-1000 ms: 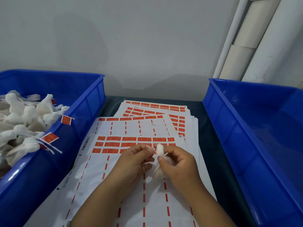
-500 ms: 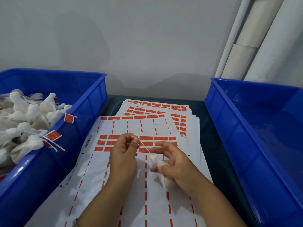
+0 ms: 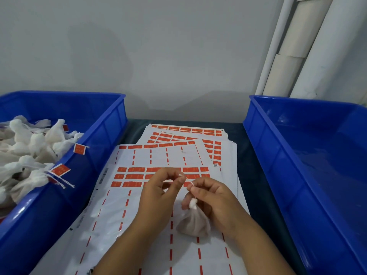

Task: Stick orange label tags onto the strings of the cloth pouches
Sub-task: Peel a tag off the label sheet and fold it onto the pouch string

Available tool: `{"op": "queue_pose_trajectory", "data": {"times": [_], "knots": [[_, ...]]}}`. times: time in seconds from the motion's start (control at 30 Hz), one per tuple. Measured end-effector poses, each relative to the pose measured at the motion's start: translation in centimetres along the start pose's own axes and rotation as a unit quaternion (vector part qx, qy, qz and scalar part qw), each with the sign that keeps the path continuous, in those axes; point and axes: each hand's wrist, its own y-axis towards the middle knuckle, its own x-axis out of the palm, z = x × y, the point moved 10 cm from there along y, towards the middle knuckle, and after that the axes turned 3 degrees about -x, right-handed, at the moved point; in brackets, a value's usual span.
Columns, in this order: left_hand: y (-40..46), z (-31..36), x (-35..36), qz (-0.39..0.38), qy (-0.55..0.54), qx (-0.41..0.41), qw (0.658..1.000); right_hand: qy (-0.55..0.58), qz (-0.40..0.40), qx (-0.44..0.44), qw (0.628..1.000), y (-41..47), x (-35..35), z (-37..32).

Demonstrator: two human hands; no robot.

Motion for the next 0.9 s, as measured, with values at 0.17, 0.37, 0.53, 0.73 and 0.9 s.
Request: {"op": "queue_pose_trajectory", "data": {"times": [0.17, 0.37, 0.53, 0.73, 0.9], "knots": [[1.2, -2.2, 0.1, -0.018, 0.131, -0.081, 0.988, 0.139, 0.148, 0.022, 0.979, -0.1, -4.1, 0.6], [1.9, -2.1, 2.7, -0.072, 0.303, -0.046, 0.949, 0.178, 0.185, 0.028, 0.966, -0.1, -4.9, 1.1], [2.1, -3.4, 5.8, -0.106, 0.352, -0.031, 0.93, 0.192, 0.193, 0.024, 0.962, -0.2, -5.0, 1.3], [1.9, -4.9, 7.1, -0.146, 0.453, 0.013, 0.879, 0.185, 0.2, 0.026, 0.962, 0.2, -5.2, 1.6], [2.0, -4.9, 7.1, -0.135, 0.469, 0.014, 0.873, 0.188, 0.205, 0.032, 0.96, 0.2, -5.1, 1.8]]}}
